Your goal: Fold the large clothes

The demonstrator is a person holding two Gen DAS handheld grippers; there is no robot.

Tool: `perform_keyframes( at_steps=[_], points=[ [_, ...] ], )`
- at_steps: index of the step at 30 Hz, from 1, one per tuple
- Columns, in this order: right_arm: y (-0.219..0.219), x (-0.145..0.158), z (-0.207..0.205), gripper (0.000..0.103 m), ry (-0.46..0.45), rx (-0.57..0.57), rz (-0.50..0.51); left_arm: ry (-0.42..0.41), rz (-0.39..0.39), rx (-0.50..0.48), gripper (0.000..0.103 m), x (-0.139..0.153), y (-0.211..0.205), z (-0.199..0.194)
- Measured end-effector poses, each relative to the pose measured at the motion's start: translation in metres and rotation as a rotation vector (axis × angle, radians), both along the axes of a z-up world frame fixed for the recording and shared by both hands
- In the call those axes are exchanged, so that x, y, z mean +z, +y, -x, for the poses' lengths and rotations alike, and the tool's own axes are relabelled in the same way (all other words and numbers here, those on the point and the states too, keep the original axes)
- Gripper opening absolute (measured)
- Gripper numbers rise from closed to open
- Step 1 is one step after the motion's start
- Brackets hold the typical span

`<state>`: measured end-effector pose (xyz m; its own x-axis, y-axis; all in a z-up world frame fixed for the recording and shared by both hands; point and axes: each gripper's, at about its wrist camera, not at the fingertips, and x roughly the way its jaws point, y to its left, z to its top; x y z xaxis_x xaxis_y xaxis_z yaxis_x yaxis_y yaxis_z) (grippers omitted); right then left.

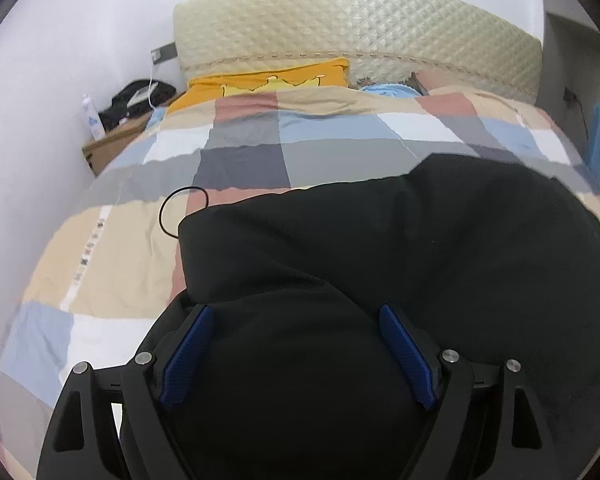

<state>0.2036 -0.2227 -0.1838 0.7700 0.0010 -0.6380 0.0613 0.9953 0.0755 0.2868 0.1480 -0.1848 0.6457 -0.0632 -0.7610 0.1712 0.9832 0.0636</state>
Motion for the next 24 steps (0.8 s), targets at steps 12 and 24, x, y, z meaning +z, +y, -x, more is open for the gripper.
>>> perform_keyframes(
  at_steps=[12,24],
  points=[
    [0.003,0.016,0.012,0.099,-0.014,-0.053,0.003,-0.002,0.007,0.042,0.087,0.010,0.004,-0.001],
    [0.028,0.143,0.098,0.103,-0.224,-0.031,-0.027,-0.223,0.140,0.028,0.087,0.152,0.011,0.107]
  ],
)
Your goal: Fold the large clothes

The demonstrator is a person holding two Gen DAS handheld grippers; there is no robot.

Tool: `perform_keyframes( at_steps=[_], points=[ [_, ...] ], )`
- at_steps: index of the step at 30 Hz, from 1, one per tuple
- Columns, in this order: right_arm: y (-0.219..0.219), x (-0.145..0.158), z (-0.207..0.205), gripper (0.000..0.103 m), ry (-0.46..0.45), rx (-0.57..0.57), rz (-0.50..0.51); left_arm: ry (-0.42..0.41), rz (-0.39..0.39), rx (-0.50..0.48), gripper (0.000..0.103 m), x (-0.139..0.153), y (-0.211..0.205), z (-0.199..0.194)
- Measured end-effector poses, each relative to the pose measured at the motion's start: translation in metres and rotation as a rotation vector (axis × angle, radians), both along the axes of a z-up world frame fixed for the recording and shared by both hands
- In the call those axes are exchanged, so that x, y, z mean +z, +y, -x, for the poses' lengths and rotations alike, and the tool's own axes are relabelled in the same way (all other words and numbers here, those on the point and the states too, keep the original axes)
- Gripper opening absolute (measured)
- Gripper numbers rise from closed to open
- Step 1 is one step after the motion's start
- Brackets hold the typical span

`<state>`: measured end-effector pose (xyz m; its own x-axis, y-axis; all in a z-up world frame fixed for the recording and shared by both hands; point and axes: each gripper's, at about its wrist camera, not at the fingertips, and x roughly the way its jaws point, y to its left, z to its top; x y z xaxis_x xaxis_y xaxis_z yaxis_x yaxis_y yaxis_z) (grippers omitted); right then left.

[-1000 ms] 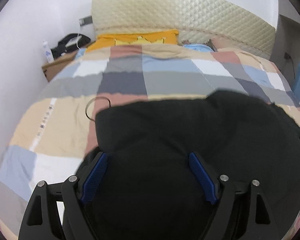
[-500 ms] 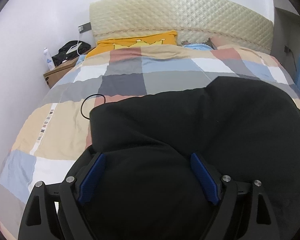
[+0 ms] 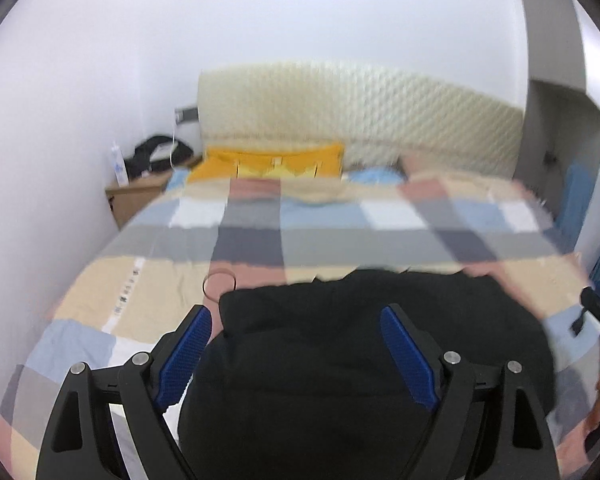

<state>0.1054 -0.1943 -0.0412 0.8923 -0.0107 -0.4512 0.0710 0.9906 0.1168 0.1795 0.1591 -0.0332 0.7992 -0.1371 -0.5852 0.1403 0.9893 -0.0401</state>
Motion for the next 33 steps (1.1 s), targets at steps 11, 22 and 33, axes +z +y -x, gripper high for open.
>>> perform_keyframes(
  at_steps=[11,22,33],
  points=[
    [0.035,0.126,0.080,0.103,-0.129,0.053,0.019,-0.069,0.030,-0.140,0.087,0.115,-0.025,0.089],
    [0.057,0.151,0.159,0.103,-0.184,0.073,0.029,-0.134,0.093,-0.115,0.087,0.133,-0.014,0.162],
    [0.071,0.106,0.196,0.103,-0.127,0.060,-0.003,-0.080,0.140,-0.103,0.087,0.108,0.005,0.192]
  ],
)
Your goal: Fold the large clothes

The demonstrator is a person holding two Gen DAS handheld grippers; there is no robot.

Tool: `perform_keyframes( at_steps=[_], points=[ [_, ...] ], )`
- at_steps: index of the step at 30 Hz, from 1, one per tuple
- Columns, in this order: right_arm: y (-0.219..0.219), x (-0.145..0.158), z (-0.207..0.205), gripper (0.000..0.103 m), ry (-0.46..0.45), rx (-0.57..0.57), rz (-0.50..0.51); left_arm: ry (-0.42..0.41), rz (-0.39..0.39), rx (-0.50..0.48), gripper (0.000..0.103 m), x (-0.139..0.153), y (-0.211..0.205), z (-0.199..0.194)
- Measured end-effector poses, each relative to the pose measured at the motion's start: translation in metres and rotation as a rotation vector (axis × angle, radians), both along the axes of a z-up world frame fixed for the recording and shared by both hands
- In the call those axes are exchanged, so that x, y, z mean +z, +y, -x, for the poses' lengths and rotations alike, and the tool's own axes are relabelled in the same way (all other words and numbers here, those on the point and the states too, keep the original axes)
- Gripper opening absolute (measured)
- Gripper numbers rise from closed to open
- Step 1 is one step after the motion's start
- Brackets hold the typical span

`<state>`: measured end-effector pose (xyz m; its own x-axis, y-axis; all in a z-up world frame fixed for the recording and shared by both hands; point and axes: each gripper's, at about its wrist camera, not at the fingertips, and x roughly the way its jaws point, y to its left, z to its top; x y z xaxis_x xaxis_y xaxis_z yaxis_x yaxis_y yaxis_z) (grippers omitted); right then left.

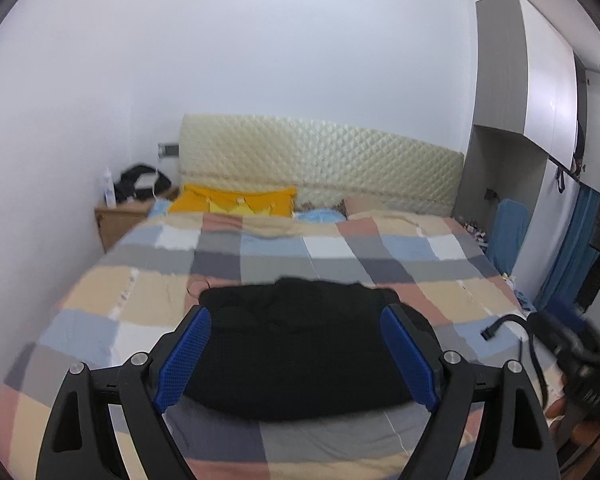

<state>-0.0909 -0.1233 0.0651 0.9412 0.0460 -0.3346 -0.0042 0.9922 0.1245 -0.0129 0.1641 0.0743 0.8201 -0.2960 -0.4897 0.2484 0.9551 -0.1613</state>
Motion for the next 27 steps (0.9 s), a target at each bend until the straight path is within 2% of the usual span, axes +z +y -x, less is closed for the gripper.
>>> perform_keyframes(
  at_steps=[8,16,27],
  points=[
    [-0.001,-0.038,0.007,0.103,0.085,-0.017,0.031,0.062,-0.029,0.040,0.087,-0.032,-0.003,0.005],
    [-0.009,-0.050,0.016,0.103,0.109,-0.043,0.006,0.121,-0.047,0.059,0.087,-0.061,-0.014,0.011],
    [-0.010,-0.065,0.019,0.103,0.157,-0.055,-0.002,0.190,-0.095,0.037,0.087,-0.083,-0.029,0.007]
  ],
)
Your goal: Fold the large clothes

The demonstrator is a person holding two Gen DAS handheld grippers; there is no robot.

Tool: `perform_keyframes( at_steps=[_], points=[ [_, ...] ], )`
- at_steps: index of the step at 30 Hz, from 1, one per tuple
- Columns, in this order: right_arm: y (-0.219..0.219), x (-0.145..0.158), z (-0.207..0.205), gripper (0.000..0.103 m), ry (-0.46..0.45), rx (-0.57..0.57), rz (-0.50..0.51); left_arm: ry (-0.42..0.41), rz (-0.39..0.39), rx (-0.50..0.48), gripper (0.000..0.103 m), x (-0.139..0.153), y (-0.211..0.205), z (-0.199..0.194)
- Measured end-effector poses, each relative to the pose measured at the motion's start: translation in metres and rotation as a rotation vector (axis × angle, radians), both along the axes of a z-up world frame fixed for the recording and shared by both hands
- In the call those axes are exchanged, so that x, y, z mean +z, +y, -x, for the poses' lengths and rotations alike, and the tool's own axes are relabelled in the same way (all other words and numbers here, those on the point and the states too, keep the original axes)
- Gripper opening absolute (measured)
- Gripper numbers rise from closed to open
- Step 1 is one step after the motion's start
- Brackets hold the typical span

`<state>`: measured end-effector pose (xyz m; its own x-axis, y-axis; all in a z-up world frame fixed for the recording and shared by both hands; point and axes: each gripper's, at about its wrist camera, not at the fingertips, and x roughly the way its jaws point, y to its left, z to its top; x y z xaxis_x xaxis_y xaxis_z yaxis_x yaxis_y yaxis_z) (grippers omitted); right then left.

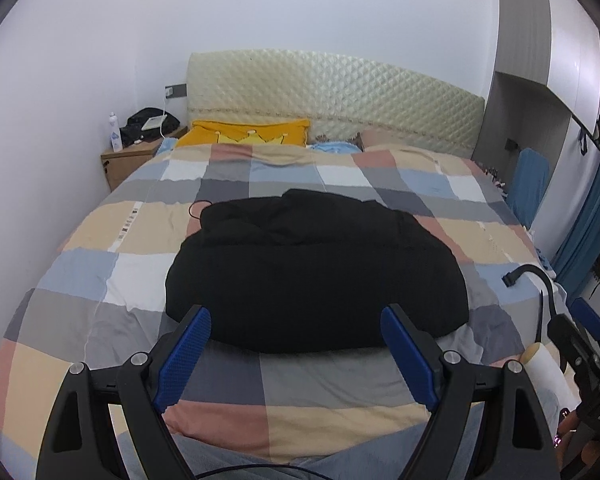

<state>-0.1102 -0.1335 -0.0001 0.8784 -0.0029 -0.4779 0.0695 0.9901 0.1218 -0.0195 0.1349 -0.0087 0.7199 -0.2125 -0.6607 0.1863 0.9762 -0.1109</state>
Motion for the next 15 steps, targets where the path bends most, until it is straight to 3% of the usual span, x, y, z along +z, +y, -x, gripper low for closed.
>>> perform_keyframes(
  at_steps=[15],
  points=[
    [0.003,-0.010,-0.014,0.103,0.055,0.032,-0.012,0.037,-0.017,0.028,0.087,-0.009,-0.002,-0.002]
  ],
)
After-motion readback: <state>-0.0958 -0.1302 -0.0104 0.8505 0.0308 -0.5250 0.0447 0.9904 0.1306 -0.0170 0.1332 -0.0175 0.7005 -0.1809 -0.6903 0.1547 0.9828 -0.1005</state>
